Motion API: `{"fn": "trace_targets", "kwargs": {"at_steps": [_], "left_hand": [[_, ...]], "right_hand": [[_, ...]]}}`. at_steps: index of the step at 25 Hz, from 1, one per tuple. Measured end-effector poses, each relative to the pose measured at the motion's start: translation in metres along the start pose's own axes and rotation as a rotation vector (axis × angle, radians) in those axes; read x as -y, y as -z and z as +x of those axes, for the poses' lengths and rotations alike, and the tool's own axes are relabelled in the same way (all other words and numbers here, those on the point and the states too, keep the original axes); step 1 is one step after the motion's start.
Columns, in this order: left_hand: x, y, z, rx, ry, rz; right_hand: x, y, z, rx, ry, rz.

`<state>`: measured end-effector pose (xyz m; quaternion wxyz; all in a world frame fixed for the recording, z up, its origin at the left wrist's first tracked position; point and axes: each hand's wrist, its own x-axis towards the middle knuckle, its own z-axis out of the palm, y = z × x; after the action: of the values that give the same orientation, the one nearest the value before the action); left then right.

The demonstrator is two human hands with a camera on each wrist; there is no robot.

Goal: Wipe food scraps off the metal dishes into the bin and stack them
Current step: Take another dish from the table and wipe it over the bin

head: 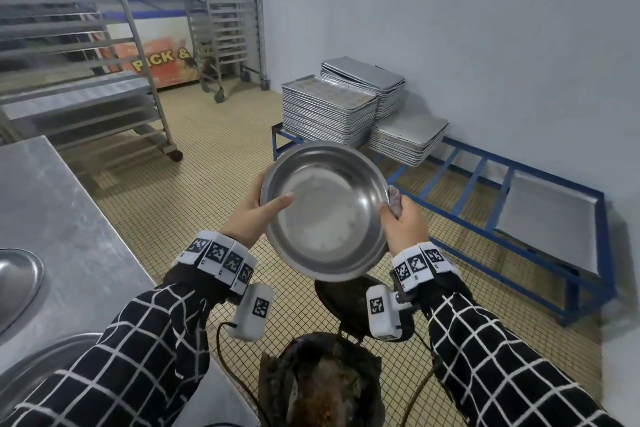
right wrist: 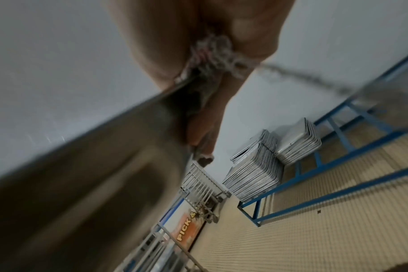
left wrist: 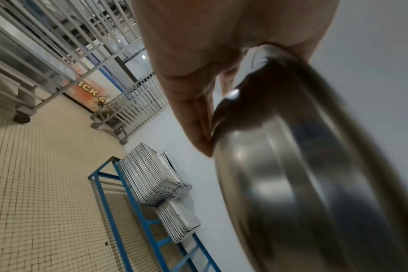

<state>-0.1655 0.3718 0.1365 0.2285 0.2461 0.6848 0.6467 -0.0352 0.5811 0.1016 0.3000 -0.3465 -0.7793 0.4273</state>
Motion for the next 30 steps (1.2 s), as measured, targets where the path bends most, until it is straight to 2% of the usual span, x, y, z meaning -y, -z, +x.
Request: {"fn": "trace_targets", "kwargs": {"at_steps": [3,7,10,13,17,19,21,27,28,30], "left_hand": [[0.005,-0.008,-0.006,-0.058,-0.123,-0.020],[0.017,-0.015,-0.015,-0.098,-0.197,-0.088],[0.023,-0.022,-0.020,-0.180,-0.142,0.004],[0.024,-0.018,-0.015,-0.262,-0.083,0.000],[0.023,-0.005,-0.007,-0.287,-0.089,0.082],[0.023,-0.004,-0.007,-0.285,-0.083,0.142],[0.023,-0.004,-0.008,-0.275,-0.076,0.180],[0.015,-0.014,-0.007,-0.234,-0.139,0.166],[0.015,-0.013,-0.007,-0.234,-0.149,0.148],[0.016,-0.009,-0.005,-0.253,-0.150,0.112]], "right_hand": [[0.008,-0.007,-0.009,-0.102,-0.048,0.106],[0.016,-0.016,-0.017,-0.157,-0.078,0.188],[0.019,-0.019,-0.022,-0.115,-0.061,0.217],[0.014,-0.023,-0.028,-0.025,-0.084,0.185],[0.004,-0.024,-0.035,-0.006,-0.093,0.112],[0.007,-0.024,-0.043,0.052,-0.004,0.079],[0.013,-0.029,-0.053,0.156,0.157,0.053],[0.016,-0.060,-0.085,0.640,0.564,-0.222],[0.012,-0.060,-0.085,0.651,0.631,-0.278],[0.002,-0.055,-0.080,0.577,0.738,-0.435]]}}
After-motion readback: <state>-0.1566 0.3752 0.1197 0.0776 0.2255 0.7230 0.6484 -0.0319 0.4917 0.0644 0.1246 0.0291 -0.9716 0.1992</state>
